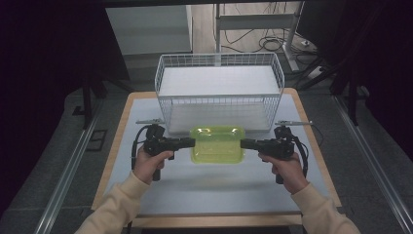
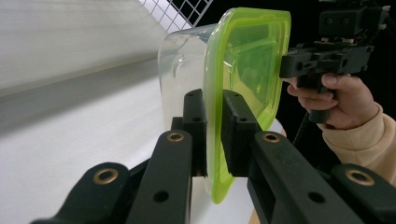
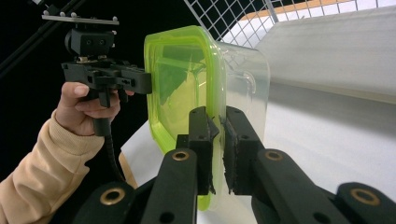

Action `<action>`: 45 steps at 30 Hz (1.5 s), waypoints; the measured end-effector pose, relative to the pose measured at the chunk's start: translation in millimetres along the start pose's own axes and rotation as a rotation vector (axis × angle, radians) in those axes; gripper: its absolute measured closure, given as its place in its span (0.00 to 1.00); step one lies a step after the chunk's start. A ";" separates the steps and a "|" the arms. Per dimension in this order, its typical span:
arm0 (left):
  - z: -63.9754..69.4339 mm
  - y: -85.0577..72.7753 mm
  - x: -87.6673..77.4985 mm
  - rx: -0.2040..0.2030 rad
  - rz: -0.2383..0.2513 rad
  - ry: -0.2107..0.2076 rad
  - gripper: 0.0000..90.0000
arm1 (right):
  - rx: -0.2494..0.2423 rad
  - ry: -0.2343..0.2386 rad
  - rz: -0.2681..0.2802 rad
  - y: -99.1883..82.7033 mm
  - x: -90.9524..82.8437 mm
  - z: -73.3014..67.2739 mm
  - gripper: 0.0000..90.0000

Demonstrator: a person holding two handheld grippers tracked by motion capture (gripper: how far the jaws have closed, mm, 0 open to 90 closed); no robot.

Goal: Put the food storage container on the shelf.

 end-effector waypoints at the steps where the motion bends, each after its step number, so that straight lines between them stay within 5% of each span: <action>1: 0.3 0.9 0.4 -0.004 0.002 -0.001 0.91 | -0.002 -0.003 0.001 1.7 -0.7 0.2 0.91; 45: 6.7 47.7 -2.1 0.055 0.033 0.008 0.90 | -0.032 -0.020 0.054 41.2 -6.4 -1.4 0.91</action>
Point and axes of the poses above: each handheld gripper's, and its own axes: x roughly forward along the jaws, y roughly out of its top, z roughly to its right, the point moved 2 cm from there along x, roughly forward along the jaws, and after that the axes turned 3 degrees about -x, right-handed, at the moved point
